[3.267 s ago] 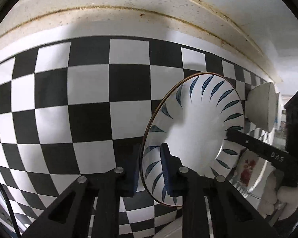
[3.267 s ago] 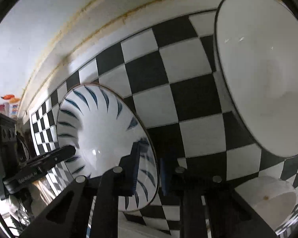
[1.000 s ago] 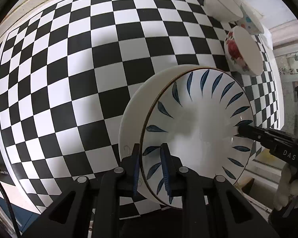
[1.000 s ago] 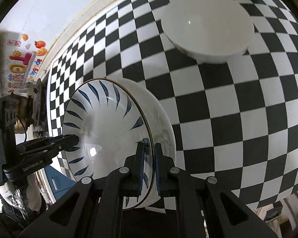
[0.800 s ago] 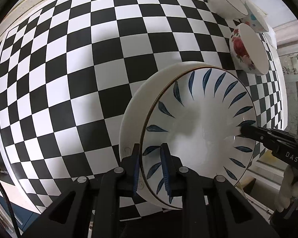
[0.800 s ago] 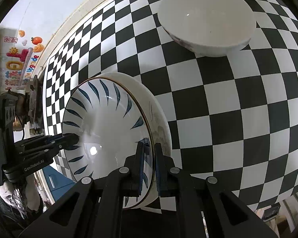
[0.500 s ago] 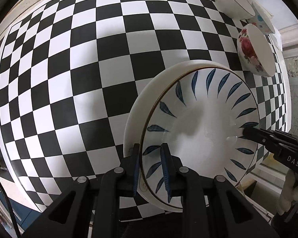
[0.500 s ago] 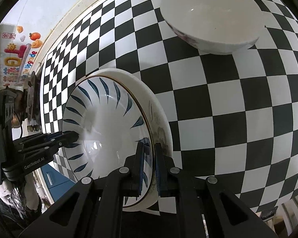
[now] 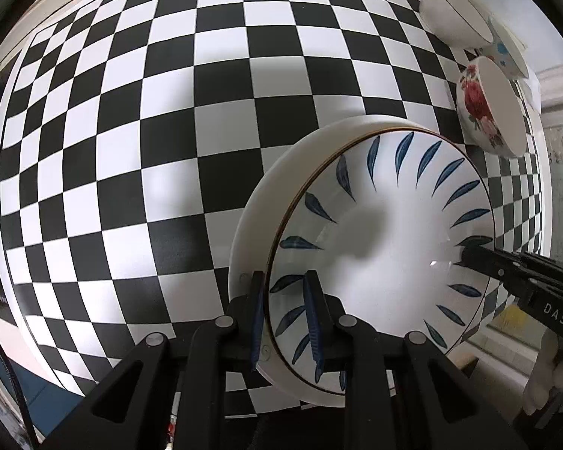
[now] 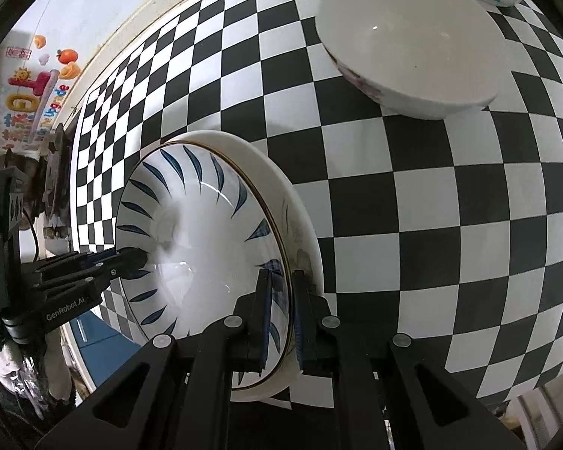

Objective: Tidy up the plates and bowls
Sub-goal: 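Lower the blue-striped plate onto the white plate stack with both grippers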

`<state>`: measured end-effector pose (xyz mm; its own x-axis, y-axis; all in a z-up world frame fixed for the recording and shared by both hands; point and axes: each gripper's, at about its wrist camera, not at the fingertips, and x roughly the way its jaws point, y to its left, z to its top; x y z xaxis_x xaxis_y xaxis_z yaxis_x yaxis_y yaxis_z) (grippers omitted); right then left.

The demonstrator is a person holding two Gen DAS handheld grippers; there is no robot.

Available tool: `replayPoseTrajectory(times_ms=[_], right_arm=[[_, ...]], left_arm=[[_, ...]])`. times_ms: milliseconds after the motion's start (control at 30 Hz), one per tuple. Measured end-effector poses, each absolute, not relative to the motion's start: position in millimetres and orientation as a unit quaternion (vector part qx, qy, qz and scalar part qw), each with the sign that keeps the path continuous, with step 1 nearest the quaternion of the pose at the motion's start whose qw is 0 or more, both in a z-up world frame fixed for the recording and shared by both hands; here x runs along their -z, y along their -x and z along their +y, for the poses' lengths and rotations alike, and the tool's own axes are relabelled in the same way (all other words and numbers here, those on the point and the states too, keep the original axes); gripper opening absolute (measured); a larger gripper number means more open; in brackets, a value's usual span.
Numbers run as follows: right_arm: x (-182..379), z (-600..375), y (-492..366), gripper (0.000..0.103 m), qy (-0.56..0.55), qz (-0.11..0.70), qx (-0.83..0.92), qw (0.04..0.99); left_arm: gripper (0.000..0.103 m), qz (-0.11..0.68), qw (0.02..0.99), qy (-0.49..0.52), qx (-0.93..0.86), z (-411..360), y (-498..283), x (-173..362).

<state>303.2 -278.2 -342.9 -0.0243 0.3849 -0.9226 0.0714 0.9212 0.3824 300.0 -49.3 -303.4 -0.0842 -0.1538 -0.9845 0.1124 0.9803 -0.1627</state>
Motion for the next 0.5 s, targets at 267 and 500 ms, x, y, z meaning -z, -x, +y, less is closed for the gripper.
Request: replayPoseTrajectory(times_ms=[267,500], right_arm=[[344.0,-274.4,-308.4,0.015,-0.147,0.718,-0.129,0.668],[338.7,-271.6,-303.4,0.018,-0.134,0.722,-0.122,0.668]], left_arm=[[0.018,0.73,0.678,0.033,0.076,-39.1,-289.7,302.6],[0.018,0.723,0.687,0.028,0.061,-35.5,-277.6,294.7]])
